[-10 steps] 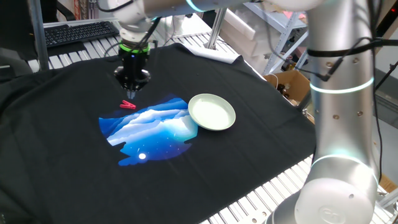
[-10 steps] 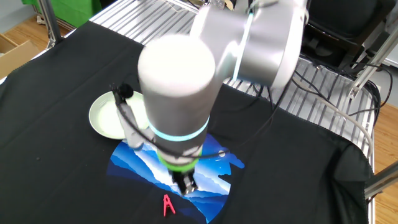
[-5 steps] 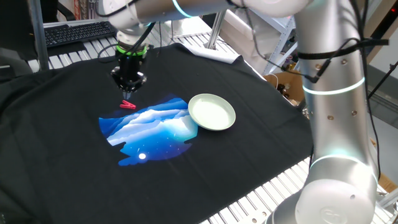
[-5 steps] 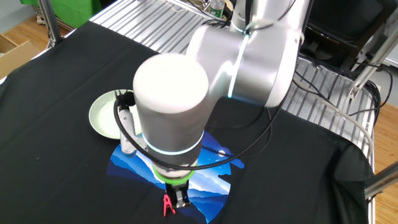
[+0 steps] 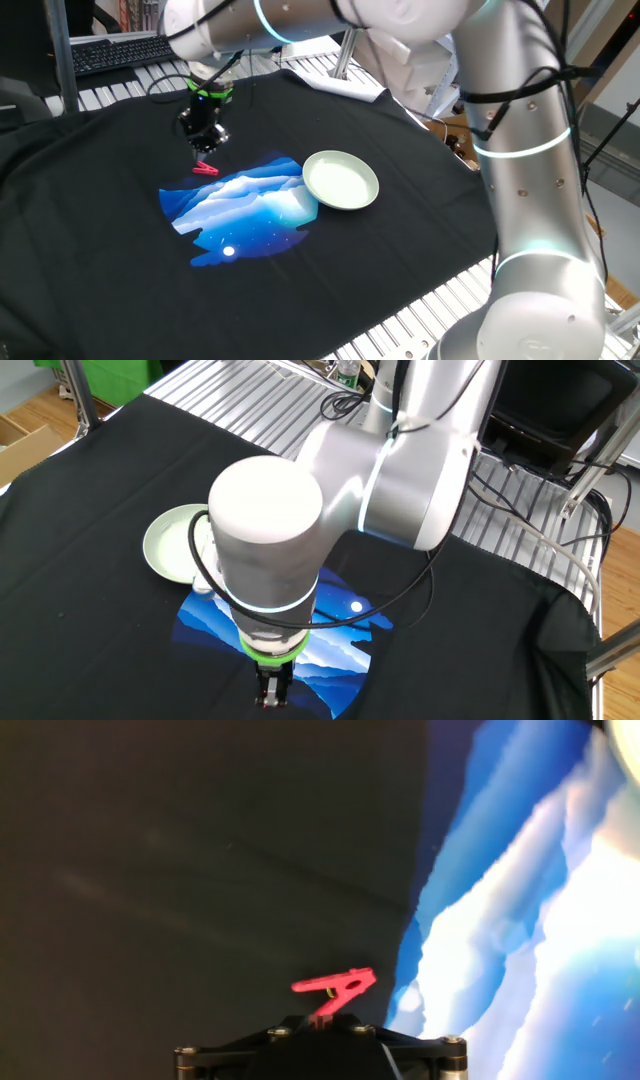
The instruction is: Use a clamp
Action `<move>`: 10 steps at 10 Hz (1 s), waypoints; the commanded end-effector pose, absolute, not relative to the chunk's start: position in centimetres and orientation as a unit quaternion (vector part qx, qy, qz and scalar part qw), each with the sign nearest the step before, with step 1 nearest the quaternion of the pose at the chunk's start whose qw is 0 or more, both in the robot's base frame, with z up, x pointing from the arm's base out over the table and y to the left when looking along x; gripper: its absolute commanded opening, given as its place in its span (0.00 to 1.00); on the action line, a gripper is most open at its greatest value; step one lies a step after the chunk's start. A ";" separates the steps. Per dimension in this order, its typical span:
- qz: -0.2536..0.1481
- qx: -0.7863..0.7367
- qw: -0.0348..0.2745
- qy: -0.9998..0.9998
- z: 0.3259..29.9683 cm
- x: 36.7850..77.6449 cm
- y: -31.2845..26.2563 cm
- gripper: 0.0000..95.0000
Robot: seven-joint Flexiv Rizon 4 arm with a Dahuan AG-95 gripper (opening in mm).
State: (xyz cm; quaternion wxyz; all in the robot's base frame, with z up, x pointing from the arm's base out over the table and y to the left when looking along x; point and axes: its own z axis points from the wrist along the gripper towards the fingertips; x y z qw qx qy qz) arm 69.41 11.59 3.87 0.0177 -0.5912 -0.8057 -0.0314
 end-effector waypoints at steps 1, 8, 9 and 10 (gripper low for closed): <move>-0.042 -0.696 0.008 -0.716 3.2 70.6 11.5 0.00; -0.060 -0.810 0.000 -0.583 1.8 71.3 11.1 0.20; -0.060 -0.827 0.001 -0.559 1.6 71.3 10.8 0.20; -0.060 -0.842 0.004 -0.536 1.5 71.3 10.5 0.20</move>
